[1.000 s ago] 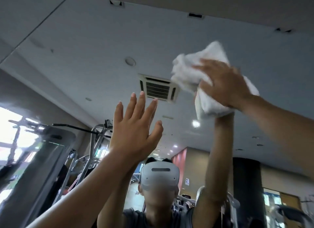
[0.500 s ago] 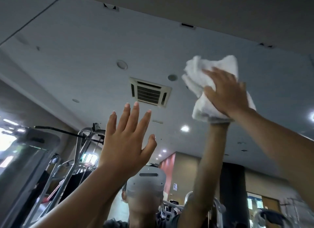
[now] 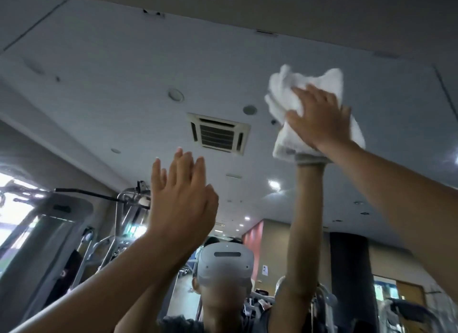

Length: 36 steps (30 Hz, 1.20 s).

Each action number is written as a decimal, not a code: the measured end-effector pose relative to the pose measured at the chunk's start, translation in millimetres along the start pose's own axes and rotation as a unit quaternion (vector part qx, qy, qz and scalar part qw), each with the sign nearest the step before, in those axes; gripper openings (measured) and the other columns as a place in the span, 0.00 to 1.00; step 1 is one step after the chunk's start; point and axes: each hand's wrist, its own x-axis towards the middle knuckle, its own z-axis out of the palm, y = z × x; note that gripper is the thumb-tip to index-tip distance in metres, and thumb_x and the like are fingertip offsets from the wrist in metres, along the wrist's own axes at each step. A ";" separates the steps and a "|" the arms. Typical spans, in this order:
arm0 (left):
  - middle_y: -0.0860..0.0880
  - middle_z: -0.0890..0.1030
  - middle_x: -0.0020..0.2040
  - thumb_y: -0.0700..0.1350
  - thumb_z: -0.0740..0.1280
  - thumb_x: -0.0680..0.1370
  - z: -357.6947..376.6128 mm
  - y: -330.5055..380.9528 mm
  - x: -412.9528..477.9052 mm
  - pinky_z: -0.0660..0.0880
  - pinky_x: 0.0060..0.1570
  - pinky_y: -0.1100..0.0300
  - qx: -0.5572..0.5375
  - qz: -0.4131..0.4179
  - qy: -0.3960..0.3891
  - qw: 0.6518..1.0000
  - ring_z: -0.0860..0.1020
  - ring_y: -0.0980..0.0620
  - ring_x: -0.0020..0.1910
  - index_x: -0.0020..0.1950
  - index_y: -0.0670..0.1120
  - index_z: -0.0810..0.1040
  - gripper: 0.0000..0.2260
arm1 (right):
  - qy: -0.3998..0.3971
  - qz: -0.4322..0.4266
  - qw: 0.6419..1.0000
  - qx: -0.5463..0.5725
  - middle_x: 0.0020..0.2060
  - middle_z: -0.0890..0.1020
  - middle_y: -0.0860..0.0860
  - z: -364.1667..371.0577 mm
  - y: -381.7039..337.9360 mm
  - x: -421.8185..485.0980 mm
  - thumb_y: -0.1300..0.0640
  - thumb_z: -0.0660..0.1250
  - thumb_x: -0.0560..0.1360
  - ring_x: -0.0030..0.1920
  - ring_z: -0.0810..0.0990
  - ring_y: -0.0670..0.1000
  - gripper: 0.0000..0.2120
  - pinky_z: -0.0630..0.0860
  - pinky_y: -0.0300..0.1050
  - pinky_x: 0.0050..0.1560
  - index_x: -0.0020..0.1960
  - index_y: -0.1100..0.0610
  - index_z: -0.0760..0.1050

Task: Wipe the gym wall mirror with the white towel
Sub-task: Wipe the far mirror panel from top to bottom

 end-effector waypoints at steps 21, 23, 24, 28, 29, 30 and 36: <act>0.46 0.41 0.82 0.64 0.39 0.77 21.8 83.2 3.2 0.32 0.76 0.43 -0.036 -0.023 -0.002 0.999 0.37 0.50 0.81 0.82 0.48 0.44 0.36 | -0.030 -0.188 0.981 0.021 0.78 0.63 0.46 -5.9 26.7 -71.7 0.41 0.51 0.74 0.77 0.59 0.50 0.30 0.54 0.58 0.69 0.77 0.41 0.62; 0.46 0.42 0.83 0.64 0.39 0.78 21.7 84.0 2.7 0.33 0.76 0.43 -0.035 -0.024 0.000 0.999 0.37 0.50 0.81 0.82 0.47 0.44 0.36 | -0.071 -0.331 0.940 0.041 0.77 0.65 0.45 -15.2 48.8 -77.5 0.42 0.53 0.71 0.76 0.62 0.49 0.31 0.56 0.58 0.67 0.75 0.39 0.65; 0.46 0.42 0.83 0.64 0.39 0.78 22.1 83.9 2.8 0.33 0.76 0.43 -0.036 -0.024 0.000 0.999 0.37 0.49 0.81 0.82 0.47 0.44 0.36 | -0.072 -0.358 0.930 0.032 0.77 0.66 0.44 -17.6 61.5 -72.7 0.43 0.54 0.71 0.76 0.63 0.50 0.32 0.57 0.58 0.66 0.75 0.39 0.65; 0.45 0.44 0.83 0.64 0.38 0.77 22.6 84.5 2.5 0.35 0.77 0.43 -0.037 -0.014 -0.002 0.999 0.39 0.48 0.81 0.82 0.46 0.47 0.37 | -0.009 -0.099 0.995 0.001 0.77 0.65 0.46 -16.3 91.0 -32.2 0.40 0.48 0.72 0.76 0.62 0.51 0.32 0.60 0.61 0.69 0.75 0.40 0.65; 0.44 0.45 0.82 0.64 0.38 0.77 22.6 84.8 2.2 0.35 0.77 0.43 -0.036 -0.011 0.000 0.999 0.40 0.47 0.81 0.82 0.46 0.48 0.37 | 0.018 -0.009 1.000 -0.010 0.77 0.65 0.46 -13.3 84.5 -25.1 0.41 0.50 0.74 0.76 0.62 0.52 0.30 0.59 0.60 0.68 0.75 0.41 0.65; 0.43 0.46 0.82 0.63 0.39 0.78 22.5 84.7 1.9 0.36 0.77 0.44 -0.035 -0.008 0.004 0.999 0.42 0.47 0.81 0.82 0.45 0.49 0.37 | 0.032 0.046 0.998 -0.019 0.77 0.65 0.46 -9.7 73.2 -22.1 0.43 0.53 0.76 0.75 0.62 0.52 0.27 0.59 0.59 0.68 0.75 0.43 0.65; 0.34 0.67 0.75 0.55 0.50 0.81 20.5 84.7 3.5 0.51 0.75 0.35 0.032 0.086 0.038 0.995 0.62 0.36 0.77 0.75 0.40 0.68 0.29 | -0.078 -0.287 0.954 0.031 0.78 0.64 0.44 -15.0 62.8 -82.3 0.41 0.54 0.73 0.77 0.60 0.49 0.32 0.54 0.61 0.70 0.77 0.40 0.63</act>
